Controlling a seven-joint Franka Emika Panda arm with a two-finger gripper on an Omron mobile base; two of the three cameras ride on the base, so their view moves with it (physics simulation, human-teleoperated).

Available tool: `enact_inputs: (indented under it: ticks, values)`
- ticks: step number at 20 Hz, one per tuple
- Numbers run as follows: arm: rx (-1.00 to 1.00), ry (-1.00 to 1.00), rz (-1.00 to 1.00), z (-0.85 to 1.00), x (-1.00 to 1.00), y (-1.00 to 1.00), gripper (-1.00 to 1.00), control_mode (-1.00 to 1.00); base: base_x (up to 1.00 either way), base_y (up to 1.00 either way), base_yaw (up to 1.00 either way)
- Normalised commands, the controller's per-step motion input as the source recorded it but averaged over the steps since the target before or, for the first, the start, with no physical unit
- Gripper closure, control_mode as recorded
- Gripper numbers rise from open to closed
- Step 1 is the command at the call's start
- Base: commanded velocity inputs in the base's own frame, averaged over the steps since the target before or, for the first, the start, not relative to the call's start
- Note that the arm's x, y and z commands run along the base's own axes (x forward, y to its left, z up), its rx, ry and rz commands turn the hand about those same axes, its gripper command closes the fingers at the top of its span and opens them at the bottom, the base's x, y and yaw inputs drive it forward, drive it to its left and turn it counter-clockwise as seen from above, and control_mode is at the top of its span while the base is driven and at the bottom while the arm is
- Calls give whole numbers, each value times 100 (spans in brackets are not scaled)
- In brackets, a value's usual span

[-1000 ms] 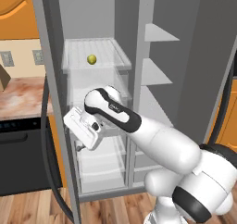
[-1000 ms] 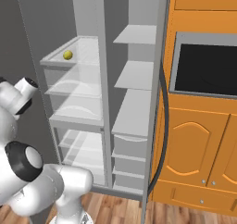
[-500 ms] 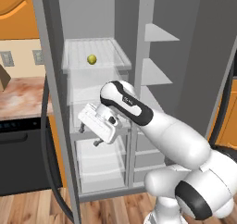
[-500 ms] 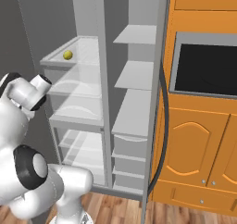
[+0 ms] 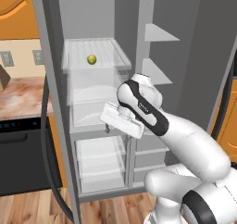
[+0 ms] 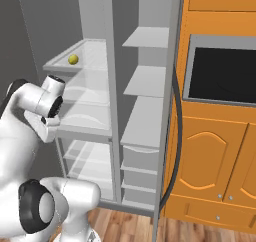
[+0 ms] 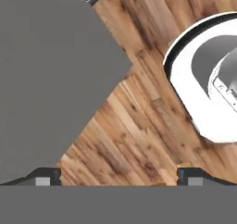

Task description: Retrieve a lemon from the fridge and place it on the cutting board with the fish.

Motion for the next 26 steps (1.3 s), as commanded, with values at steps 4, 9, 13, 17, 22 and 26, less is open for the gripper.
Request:
enact_inputs:
  ticks: [4,9,13,17,22,26]
  values:
    - [-21,-43,69,0,-22,-88,-100,-100,0,0,0]
    - [-6,-30,83,2,-50,-67,-100,-100,0,0,0]
    - [-1,-14,64,28,-77,-26,-100,-100,0,0,0]
    - [4,-26,37,19,-16,-44,-100,-100,0,0,0]
    - [0,-8,4,2,9,-63,-100,-100,0,0,0]
    - [0,2,-29,-3,21,-57,-100,-100,0,0,0]
